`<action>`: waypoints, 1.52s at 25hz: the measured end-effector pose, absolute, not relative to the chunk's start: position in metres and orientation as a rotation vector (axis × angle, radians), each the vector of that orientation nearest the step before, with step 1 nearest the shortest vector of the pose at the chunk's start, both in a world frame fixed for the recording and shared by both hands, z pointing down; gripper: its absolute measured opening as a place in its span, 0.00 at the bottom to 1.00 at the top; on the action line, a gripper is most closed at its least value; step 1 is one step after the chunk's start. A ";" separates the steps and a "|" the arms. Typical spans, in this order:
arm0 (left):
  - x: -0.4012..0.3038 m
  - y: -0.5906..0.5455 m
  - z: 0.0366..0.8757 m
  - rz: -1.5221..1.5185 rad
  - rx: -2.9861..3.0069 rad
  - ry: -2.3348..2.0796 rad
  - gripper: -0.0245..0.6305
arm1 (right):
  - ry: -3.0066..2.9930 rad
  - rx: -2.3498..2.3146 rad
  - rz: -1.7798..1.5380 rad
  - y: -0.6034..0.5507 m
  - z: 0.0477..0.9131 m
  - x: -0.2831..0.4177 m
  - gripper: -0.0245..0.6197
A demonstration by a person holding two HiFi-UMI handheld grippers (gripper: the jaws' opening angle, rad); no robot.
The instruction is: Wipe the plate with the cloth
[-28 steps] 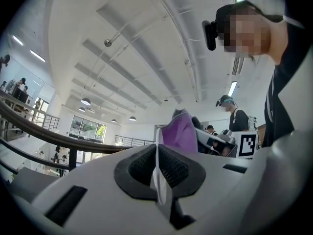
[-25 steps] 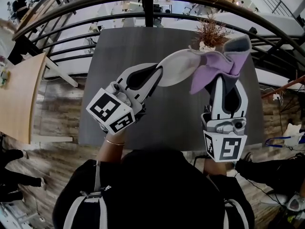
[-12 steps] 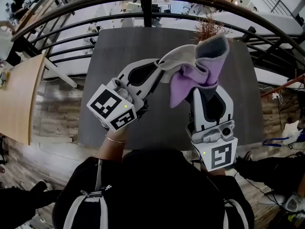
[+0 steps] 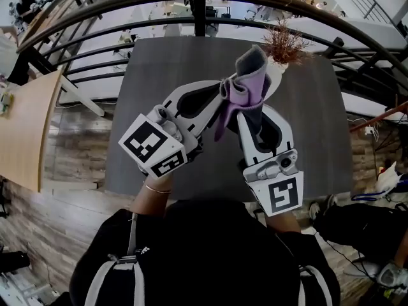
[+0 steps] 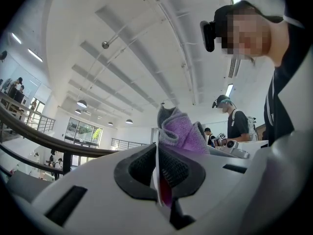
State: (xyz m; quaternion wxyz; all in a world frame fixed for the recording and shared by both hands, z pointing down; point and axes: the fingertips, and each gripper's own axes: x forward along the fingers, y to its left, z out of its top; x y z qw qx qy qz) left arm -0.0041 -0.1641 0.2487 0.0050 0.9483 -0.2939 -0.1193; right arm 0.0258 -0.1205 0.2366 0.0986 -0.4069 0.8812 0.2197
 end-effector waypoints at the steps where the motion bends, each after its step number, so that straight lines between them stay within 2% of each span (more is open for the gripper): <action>1: -0.004 -0.164 0.249 -0.372 2.971 -0.921 0.06 | 2.610 -1.211 0.650 -0.122 0.238 0.026 0.13; 28: -0.007 -0.155 0.236 -0.399 2.999 -0.918 0.06 | 2.480 -1.587 0.562 -0.163 0.252 0.099 0.13; 38: -0.009 -0.158 0.238 -0.400 2.986 -0.942 0.06 | 2.461 -1.425 0.553 -0.132 0.235 0.086 0.13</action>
